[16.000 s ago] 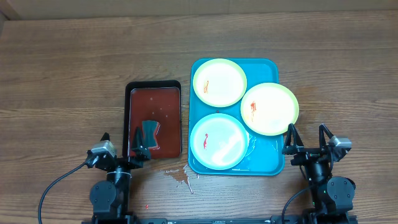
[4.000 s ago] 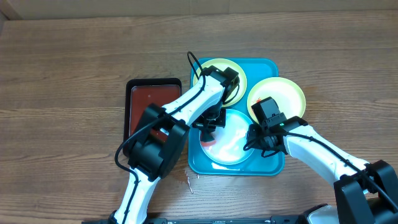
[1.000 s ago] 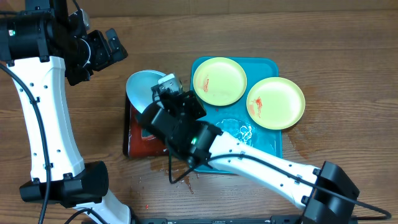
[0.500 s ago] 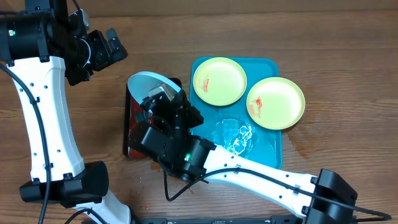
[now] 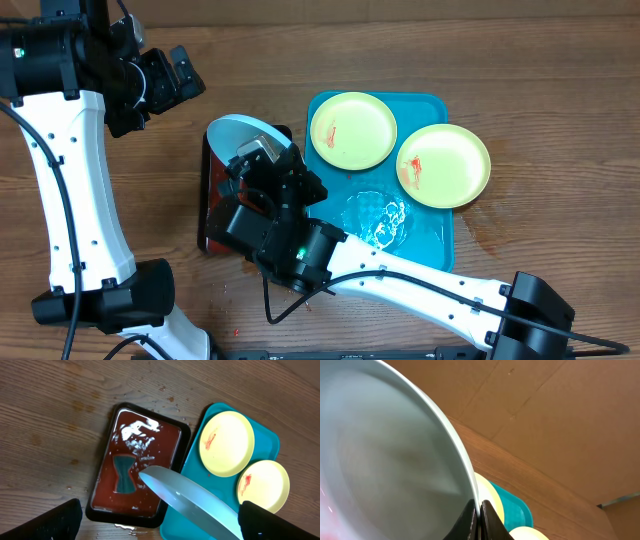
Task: Clean dirty plates on tray and stack at the side
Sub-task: 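Lift the white plate with the right gripper and tilt it over the water tray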
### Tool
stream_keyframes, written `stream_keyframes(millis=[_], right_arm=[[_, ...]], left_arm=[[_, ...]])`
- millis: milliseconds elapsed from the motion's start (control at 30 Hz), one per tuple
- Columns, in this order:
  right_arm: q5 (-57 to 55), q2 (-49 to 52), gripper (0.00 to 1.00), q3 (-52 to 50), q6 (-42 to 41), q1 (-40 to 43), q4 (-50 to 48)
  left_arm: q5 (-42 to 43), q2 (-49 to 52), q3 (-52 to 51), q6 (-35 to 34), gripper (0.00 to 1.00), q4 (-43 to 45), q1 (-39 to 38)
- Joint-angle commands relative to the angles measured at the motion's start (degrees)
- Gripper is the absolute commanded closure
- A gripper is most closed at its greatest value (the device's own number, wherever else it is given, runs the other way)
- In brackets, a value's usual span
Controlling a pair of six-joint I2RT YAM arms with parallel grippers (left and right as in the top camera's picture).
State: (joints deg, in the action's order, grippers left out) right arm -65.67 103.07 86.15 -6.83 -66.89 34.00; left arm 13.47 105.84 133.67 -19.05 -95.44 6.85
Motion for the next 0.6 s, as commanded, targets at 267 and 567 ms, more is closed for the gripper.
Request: stream_keyframes(millis=[267,567], right_arm=[[0.24,-2.12,0.96,1.99,3.13,-0.22,-0.92],[-3.17,-2.12,0.96,1.99,2.21,1.95,-1.14]], left_arm=[[-0.55,-1.38,1.07,1.29,0.0,-0.11,-0.02],[-0.55,-1.38,1.07,1.31,0.0,-0.11,-0.02]])
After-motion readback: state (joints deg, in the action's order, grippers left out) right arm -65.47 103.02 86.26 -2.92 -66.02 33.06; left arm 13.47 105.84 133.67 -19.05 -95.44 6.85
